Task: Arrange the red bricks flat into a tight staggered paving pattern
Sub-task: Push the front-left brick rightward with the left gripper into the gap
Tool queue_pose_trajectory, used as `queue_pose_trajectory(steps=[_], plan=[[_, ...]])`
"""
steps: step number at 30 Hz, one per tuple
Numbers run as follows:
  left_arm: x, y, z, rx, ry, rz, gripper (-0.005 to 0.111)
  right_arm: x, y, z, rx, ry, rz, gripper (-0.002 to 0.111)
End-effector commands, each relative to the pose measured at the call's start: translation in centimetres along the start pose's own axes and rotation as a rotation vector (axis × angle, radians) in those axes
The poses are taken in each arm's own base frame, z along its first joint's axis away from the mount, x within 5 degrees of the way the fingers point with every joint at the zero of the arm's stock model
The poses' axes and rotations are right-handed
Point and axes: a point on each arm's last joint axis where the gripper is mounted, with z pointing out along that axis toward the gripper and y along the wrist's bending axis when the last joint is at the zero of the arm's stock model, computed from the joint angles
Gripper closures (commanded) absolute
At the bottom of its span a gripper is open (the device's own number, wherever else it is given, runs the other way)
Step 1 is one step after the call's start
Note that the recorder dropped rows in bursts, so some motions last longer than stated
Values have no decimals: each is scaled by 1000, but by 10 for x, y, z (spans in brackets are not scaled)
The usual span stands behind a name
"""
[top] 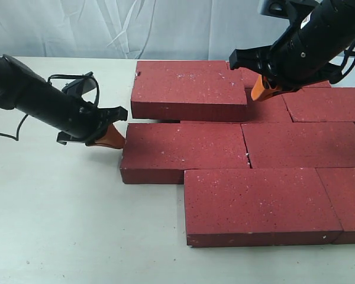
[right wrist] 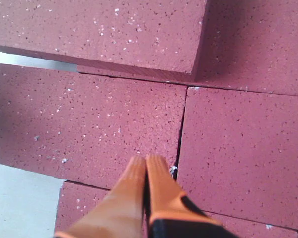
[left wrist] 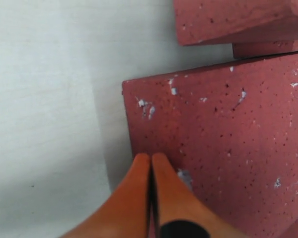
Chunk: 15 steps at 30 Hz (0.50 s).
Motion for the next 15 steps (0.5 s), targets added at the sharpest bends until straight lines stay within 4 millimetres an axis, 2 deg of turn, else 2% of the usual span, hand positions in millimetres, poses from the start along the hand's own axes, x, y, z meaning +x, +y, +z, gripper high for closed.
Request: queue_pose_trajectory(steps=[1,15], plan=[[-1,-5,0,36,0,-18,107,-1,-2,-3,2,-17,-2,109],[0,-3,0,17,7,0,107,-1,-2,-3,3,-19,-5,109]])
